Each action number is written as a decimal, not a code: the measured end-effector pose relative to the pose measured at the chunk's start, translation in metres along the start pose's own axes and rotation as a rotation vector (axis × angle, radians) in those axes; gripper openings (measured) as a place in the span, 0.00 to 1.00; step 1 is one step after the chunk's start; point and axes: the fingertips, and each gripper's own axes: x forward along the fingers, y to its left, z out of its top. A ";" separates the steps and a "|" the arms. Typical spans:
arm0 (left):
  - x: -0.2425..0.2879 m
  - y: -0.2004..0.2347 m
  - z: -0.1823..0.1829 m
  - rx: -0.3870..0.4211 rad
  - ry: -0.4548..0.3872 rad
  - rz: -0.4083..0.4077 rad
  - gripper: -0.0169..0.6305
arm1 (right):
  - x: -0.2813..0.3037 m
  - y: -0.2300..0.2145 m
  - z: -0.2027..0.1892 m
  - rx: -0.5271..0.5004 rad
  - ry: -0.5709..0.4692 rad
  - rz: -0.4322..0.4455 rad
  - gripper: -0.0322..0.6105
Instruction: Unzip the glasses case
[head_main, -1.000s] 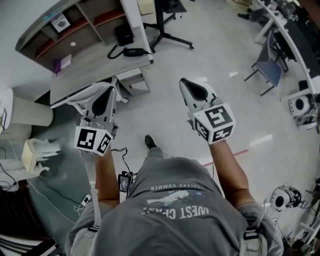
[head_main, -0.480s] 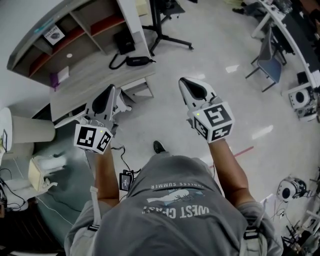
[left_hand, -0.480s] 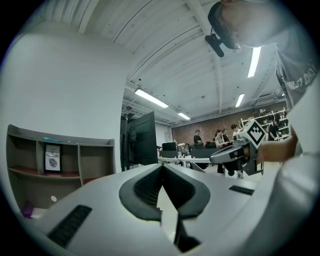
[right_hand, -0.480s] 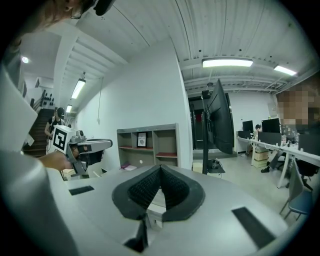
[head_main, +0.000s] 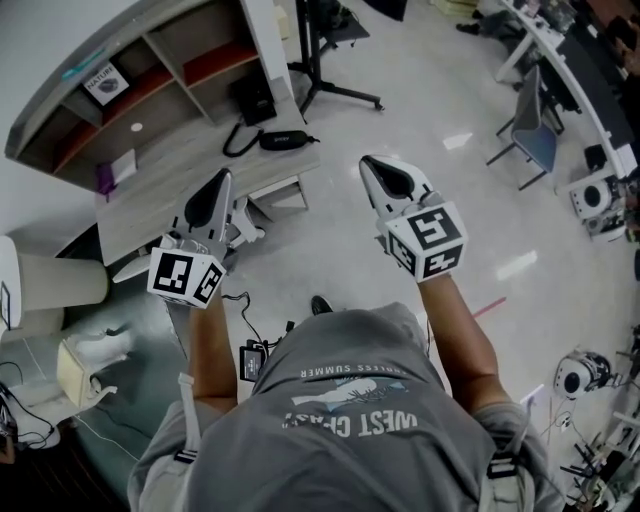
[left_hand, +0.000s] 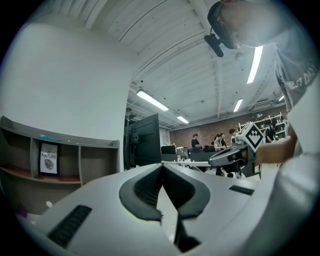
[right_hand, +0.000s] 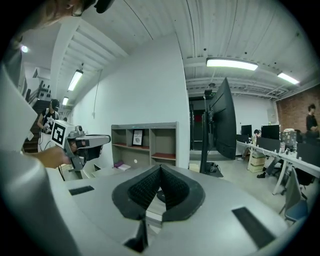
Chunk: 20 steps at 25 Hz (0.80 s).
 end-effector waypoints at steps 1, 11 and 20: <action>0.001 0.005 -0.001 0.000 -0.004 0.000 0.02 | 0.006 0.000 0.002 -0.008 0.002 -0.002 0.07; -0.007 0.047 -0.026 -0.038 0.018 0.095 0.02 | 0.078 0.010 -0.007 -0.071 0.048 0.104 0.07; 0.008 0.089 -0.043 -0.042 0.078 0.253 0.02 | 0.171 -0.009 -0.036 -0.126 0.106 0.265 0.07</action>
